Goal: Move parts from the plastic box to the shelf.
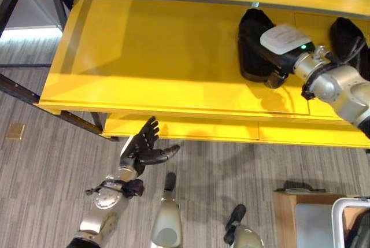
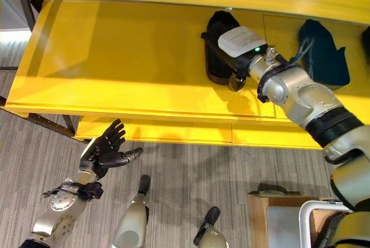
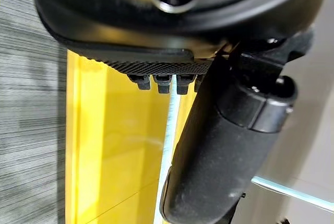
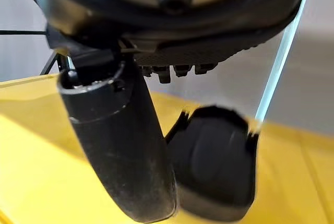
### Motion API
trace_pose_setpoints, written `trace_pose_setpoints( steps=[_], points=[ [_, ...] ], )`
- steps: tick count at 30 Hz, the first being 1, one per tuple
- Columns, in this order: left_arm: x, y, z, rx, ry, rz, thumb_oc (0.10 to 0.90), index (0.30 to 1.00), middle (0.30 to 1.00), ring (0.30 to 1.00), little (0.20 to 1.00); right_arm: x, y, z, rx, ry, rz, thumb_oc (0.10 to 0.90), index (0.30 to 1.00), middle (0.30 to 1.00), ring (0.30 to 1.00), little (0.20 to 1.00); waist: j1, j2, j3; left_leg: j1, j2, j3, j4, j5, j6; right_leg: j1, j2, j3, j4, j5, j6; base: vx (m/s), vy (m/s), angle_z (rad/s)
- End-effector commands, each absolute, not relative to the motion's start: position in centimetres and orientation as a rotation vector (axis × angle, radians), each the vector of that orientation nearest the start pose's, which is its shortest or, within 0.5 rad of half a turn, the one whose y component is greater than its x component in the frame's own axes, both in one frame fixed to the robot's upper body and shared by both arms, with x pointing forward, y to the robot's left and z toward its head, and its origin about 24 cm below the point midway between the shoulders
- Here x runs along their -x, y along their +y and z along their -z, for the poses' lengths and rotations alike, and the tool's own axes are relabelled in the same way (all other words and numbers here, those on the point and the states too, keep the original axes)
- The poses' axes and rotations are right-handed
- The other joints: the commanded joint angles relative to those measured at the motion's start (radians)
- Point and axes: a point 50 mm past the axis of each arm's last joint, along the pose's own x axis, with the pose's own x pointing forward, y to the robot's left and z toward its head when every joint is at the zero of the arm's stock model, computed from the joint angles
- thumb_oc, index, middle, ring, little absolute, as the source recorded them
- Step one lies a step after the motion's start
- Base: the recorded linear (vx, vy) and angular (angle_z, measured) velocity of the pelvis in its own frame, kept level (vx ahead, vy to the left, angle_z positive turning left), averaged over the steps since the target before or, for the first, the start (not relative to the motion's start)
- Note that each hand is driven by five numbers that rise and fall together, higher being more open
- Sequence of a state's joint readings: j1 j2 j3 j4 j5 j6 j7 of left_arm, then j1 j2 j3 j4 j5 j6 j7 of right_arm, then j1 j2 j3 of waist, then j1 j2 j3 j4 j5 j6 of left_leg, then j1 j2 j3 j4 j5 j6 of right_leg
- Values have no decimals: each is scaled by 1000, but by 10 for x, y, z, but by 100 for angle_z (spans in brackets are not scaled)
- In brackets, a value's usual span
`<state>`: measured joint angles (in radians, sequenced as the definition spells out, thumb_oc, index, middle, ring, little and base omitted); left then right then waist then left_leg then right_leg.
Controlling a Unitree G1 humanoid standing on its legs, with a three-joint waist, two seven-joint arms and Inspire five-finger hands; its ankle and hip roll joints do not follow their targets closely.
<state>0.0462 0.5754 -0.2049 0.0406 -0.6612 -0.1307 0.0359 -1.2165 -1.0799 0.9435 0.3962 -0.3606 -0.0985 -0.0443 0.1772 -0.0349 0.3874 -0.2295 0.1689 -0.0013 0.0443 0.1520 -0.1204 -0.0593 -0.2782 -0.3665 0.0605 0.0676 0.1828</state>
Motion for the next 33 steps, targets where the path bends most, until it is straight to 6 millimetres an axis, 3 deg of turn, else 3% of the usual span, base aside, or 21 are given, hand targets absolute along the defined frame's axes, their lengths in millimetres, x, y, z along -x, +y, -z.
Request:
trace_pose_setpoints(
  steps=[1,7,9,10,11,17,20,21,22,23,24,26,29,31,32,33],
  points=[
    [-240,224,-64,80,-59,93,900,1000,1000,1000,1000,-344,-199,-325,1728,-707,48,900,1000,1000,1000,1000,-17,-35,-124,26,38,35,-51,30,3,11,31,7,51,-42,-34,32,-12,-16],
    [-234,226,-57,100,-37,63,900,1000,1000,1000,1000,-330,-201,-302,1589,-745,22,900,1000,1000,1000,1000,-46,-23,-158,71,57,61,-83,41,-5,33,53,25,29,-44,-35,31,-25,-13],
    [-231,226,-51,114,-19,44,900,1000,1000,1000,1000,-319,-201,-281,1453,-759,-5,900,1000,1000,1000,1000,-66,-15,-174,104,79,78,-100,49,-10,40,71,42,27,-53,-39,22,-84,-29],
    [-227,224,-44,145,0,17,900,1000,1000,1000,1000,-307,-197,-256,1233,-773,-31,900,1000,1000,1000,1000,-89,-4,-184,129,107,93,-116,65,-15,37,97,70,32,-68,-50,2,-82,-41],
    [-227,225,-44,140,2,20,900,1000,1000,1000,1000,-305,-199,-255,1230,-769,-29,900,1000,1000,1000,1000,-84,-6,-186,131,109,94,-117,65,-17,36,99,71,33,-69,-51,-10,-107,-39],
    [-218,214,-27,206,52,-12,900,1000,1000,1000,1000,-282,-170,-205,549,-742,-151,900,1000,1000,1000,1000,-117,11,-189,163,178,105,-118,104,-21,-15,172,161,100,-107,-88,-38,-115,-48],
    [-215,213,-23,218,58,-38,900,1000,1000,1000,1000,-270,-164,-183,390,-682,-211,900,1000,1000,1000,1000,-132,18,-188,169,195,80,-98,135,-19,-38,213,209,118,-114,-107,-35,-137,-53],
    [-214,214,-22,225,50,-60,900,1000,1000,1000,1000,-263,-165,-170,352,-637,-220,900,1000,1000,1000,1000,-138,16,-191,165,195,34,-80,154,-20,-44,234,236,119,-116,-115,-31,-110,-49],
    [-213,214,-22,225,51,-59,900,1000,1000,1000,1000,-262,-165,-170,352,-636,-220,900,1000,1000,1000,1000,-138,17,-192,163,195,33,-78,153,-20,-45,234,236,120,-117,-115,4,-141,-52],
    [-211,215,-22,226,44,-73,900,1000,1000,1000,1000,-258,-166,-161,363,-609,-221,900,1000,1000,1000,1000,-133,11,-191,157,169,-42,-51,153,-11,-41,246,267,113,-118,-122,26,-117,-78],
    [-210,216,-23,226,30,-82,900,1000,1000,1000,1000,-255,-167,-153,304,-575,-234,900,1000,1000,1000,1000,-126,5,-197,135,99,-153,-13,129,8,-32,257,308,82,-101,-127,49,-146,-81],
    [-210,214,-22,222,27,-79,900,1000,1000,1000,1000,-254,-168,-142,251,-529,-239,900,1000,1000,1000,1000,-116,-6,-200,121,4,-250,20,79,23,-21,267,350,53,-84,-133,68,-113,-100],
    [-210,212,-23,221,20,-62,900,1000,1000,1000,1000,-250,-169,-139,281,-518,-253,900,1000,1000,1000,1000,-120,-19,-211,114,-140,-270,31,-45,62,7,268,374,11,-70,-134,81,-62,-81],
    [-212,209,-26,213,5,-47,900,1000,1000,1000,1000,-250,-169,-141,343,-534,-238,900,1000,1000,1000,1000,-122,-14,-218,105,-215,-259,26,-62,86,13,278,379,-4,-59,-133,58,-10,-80],
    [-212,209,-26,213,5,-47,900,1000,1000,1000,1000,-250,-169,-141,344,-534,-237,900,1000,1000,1000,1000,-121,-15,-217,105,-216,-257,29,-64,87,14,278,381,-4,-59,-132,32,33,-135],
    [-214,209,-29,196,-9,-46,900,1000,1000,1000,1000,-253,-166,-142,355,-553,-231,900,1000,1000,1000,1000,-115,-11,-213,91,-270,-279,44,-64,96,8,296,415,-3,-49,-129,16,49,-94]
  ],
)
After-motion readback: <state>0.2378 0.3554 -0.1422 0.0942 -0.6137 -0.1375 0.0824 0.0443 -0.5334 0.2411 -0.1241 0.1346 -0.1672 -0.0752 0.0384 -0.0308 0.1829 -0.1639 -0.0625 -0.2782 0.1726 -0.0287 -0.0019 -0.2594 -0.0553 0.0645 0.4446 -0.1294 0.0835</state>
